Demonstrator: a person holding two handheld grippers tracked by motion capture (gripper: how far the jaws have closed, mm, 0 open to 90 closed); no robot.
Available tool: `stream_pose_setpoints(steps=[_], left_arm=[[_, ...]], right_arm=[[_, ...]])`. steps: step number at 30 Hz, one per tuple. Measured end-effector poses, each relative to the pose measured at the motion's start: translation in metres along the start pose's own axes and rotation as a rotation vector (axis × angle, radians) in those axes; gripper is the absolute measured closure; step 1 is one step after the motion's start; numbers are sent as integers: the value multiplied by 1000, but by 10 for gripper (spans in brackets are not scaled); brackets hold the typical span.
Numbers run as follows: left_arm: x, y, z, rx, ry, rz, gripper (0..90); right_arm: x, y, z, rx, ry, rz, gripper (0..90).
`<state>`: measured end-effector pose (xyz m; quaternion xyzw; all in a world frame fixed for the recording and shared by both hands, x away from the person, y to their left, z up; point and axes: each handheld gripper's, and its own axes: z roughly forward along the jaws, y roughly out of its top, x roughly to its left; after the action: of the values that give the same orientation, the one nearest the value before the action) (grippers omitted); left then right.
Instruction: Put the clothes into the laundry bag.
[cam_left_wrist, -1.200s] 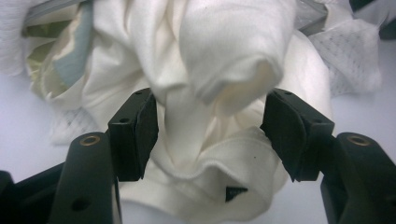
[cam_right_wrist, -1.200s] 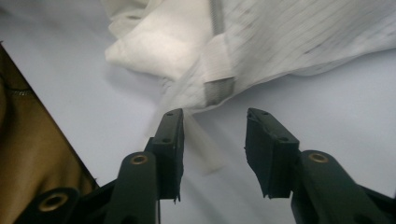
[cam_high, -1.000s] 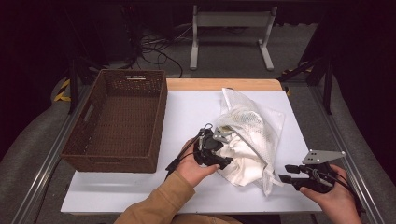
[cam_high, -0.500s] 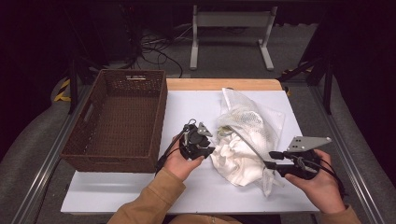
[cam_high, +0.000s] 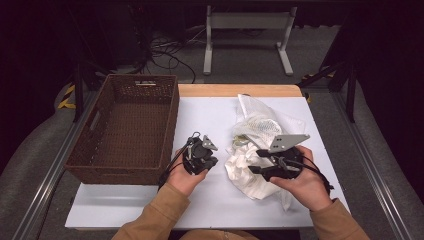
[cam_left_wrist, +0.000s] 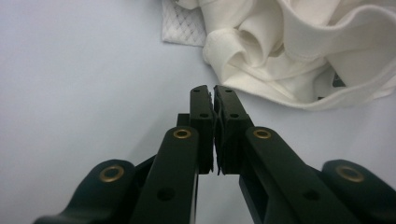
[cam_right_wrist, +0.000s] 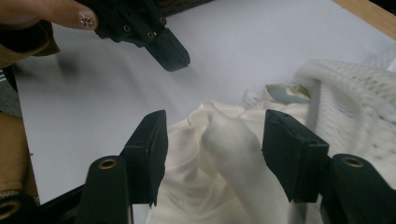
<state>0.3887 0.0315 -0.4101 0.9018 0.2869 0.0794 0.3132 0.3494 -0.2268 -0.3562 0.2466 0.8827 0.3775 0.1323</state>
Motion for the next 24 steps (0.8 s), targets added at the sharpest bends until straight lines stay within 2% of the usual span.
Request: stream_pose_setpoints(steps=[4,8,12,17,24], left_arm=[[2,-2,0,1,4,-4,872],[3,-4,0,4,-1,-10,860],[4,-4,2,-5,-9,-35,796],[6,-1,7,-9,-10,-45,707],[11,6,17,-11,-14,-57,706]], right_arm=[[0,5,18,20,-31,-17,377],[-1,4,34,76,-27,-22,361],[-1,-2,47,109,-23,-16,288],[0,-9,56,123,-23,-20,239],[1,-18,69,162,-27,-40,212]])
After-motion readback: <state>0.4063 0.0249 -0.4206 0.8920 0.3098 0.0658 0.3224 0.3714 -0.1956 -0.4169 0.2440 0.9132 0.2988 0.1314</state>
